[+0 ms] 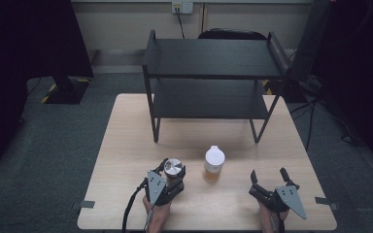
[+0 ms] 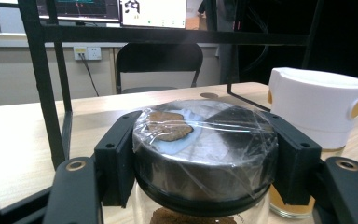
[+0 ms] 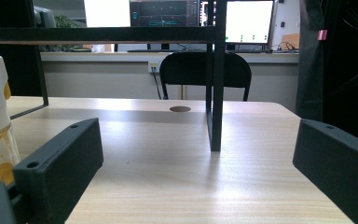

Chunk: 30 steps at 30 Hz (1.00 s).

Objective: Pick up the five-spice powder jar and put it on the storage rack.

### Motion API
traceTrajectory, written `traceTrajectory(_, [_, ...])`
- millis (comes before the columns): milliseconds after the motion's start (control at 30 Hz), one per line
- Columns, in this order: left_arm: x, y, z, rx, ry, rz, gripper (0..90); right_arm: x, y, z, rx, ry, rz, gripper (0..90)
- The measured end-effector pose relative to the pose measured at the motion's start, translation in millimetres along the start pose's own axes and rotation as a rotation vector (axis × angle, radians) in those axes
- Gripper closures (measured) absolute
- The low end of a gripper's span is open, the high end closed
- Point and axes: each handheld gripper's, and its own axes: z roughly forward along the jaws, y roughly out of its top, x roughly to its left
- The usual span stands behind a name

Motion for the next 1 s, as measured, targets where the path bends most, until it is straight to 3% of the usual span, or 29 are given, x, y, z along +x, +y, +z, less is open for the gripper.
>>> traceTrajectory(500, [4.3,11.0,-1.5,-0.008,-0.028,-0.003,35.2,0.0,0.0,0.0,0.0,0.0,0.0,0.1])
traceTrajectory(733, [11.4,23.3,-4.8,-0.019,-0.083,-0.011,35.2,0.0,0.1,0.0,0.0,0.0,0.0,0.1])
traceTrajectory(1000, [20.1,44.1,-6.9,-0.032,-0.154,0.03,35.2,-0.4,0.0,0.0,0.0,0.002,0.0,0.1])
